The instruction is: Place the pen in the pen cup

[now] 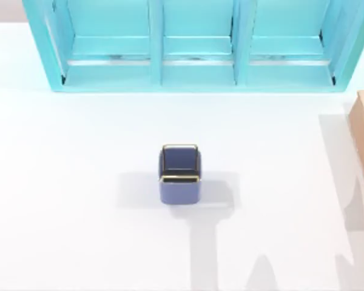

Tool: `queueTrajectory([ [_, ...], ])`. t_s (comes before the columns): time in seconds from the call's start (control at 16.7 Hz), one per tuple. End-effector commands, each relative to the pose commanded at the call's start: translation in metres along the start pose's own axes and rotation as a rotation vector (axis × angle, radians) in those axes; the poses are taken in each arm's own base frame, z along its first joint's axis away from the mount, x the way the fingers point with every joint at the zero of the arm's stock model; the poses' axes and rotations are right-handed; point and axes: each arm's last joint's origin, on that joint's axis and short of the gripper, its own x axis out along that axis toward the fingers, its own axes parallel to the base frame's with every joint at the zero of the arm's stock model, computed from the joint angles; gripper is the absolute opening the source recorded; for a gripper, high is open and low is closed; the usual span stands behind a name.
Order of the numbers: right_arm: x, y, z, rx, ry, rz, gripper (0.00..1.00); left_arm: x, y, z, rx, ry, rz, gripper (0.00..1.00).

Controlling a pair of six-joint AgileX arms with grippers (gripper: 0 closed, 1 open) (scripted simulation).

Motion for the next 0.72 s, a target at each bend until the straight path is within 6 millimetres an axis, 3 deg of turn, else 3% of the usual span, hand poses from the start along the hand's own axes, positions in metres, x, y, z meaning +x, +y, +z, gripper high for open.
queueTrajectory([
  [0.42,0.0,0.0,0.0,0.0,0.0,0.0,1.0,0.0,0.0,0.0,0.0,0.0,0.0,0.0],
  [0.48,0.0,0.0,0.0,0.0,0.0,0.0,1.0,-0.033,-0.003,0.007,0.006,-0.06,0.005,0.0],
  [0.6,0.0,0.0,0.0,0.0,0.0,0.0,1.0,-0.038,-0.001,0.009,0.004,-0.064,0.005,0.0],
  [0.72,0.0,0.0,0.0,0.0,0.0,0.0,1.0,-0.057,0.003,0.011,0.001,-0.074,0.004,0.0],
])
